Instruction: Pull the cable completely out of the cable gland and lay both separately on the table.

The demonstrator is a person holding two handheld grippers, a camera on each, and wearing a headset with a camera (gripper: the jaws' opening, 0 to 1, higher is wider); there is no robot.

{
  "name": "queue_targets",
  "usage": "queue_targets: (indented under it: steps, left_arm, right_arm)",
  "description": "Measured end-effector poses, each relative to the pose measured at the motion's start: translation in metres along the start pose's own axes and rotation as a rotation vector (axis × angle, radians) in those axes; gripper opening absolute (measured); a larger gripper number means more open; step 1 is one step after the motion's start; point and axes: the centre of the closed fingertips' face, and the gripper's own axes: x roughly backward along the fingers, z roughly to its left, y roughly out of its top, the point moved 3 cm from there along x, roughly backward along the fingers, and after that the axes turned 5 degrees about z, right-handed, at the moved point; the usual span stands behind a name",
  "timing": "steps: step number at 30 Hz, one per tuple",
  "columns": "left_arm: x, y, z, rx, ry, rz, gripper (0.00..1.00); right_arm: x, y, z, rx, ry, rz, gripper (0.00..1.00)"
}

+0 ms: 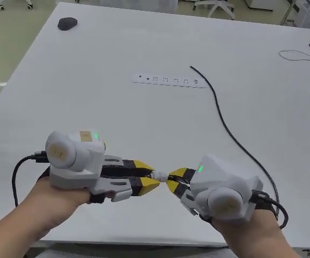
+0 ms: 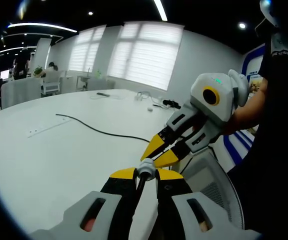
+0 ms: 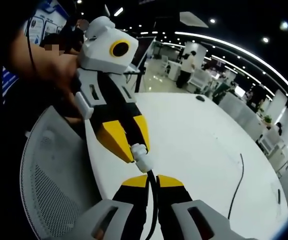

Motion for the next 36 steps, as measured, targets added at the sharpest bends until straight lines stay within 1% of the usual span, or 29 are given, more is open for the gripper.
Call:
queue_targets:
  steps: [4,9,17,26,28,31,36]
  left_arm:
    - [0.0,0.0,0.001,0.002,0.0,-0.001,0.15]
    - [0.001,0.0,0.003,0.004,0.002,-0.003,0.15]
    - [0.004,0.003,0.004,0.013,0.007,-0.017,0.15]
    - [0.004,0.003,0.003,0.014,0.006,-0.018,0.15]
    - [0.003,0.003,0.002,0.015,0.006,-0.019,0.15]
    - [0.003,0.003,0.001,0.014,0.007,-0.02,0.15]
    - [0.004,0.004,-0.001,0.018,0.007,-0.028,0.15]
  right_arm:
    - [-0.002,-0.002,-0.001,-0.009,-0.005,0.005,0.0]
    - [-0.003,-0.005,-0.004,-0.048,-0.009,0.01,0.0]
    - [-0.003,-0.017,-0.011,-0.087,-0.033,0.028,0.0]
    - [-0.007,-0.038,-0.016,-0.136,-0.049,0.063,0.0]
    - [-0.009,-0.046,-0.017,-0.15,-0.053,0.079,0.0]
    - [-0.009,-0.052,-0.018,-0.161,-0.058,0.094,0.0]
    - [-0.011,-0.071,-0.021,-0.199,-0.067,0.131,0.0]
